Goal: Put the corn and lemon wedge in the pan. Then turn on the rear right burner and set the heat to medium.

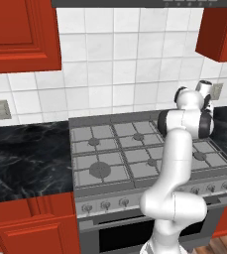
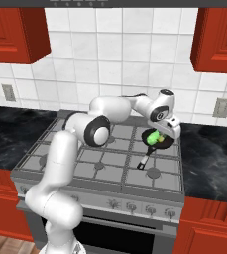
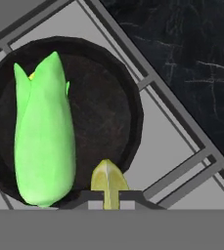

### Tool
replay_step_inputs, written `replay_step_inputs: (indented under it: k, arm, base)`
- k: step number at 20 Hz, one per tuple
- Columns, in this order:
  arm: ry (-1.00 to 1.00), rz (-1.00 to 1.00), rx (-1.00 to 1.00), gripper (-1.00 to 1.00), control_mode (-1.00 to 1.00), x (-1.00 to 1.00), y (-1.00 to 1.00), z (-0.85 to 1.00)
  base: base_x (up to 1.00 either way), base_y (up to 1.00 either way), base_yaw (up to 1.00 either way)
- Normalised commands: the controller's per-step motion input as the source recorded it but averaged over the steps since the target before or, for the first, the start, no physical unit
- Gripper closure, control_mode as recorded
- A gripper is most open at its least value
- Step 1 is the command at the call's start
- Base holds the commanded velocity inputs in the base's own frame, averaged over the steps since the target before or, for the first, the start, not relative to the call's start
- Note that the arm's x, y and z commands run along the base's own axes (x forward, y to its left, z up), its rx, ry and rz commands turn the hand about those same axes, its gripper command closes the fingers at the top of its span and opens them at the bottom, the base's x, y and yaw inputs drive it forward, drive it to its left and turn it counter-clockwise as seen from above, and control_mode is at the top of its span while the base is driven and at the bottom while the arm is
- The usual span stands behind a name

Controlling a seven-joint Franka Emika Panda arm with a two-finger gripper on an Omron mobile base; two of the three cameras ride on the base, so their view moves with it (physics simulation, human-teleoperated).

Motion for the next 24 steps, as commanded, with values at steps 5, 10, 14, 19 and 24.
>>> replay_step_inputs:
  k: [5,10,14,19,24]
  arm:
    - [0.0,-0.01,0.0,1.0,-1.0,0.01,-0.01,-0.16]
    - [0.0,0.0,0.0,1.0,-1.0,0.17,0.0,-0.02]
    - [0.0,0.0,0.0,1.0,-1.0,0.29,0.0,0.0]
    - [0.0,0.0,0.0,1.0,-1.0,0.27,0.0,0.0]
    - [0.0,0.0,0.0,1.0,-1.0,0.12,-0.04,-0.03]
  base:
    - [0.0,0.0,0.0]
    - [0.0,0.0,0.0]
    - [0.0,0.0,0.0]
    - [0.0,0.0,0.0]
    - [0.0,0.0,0.0]
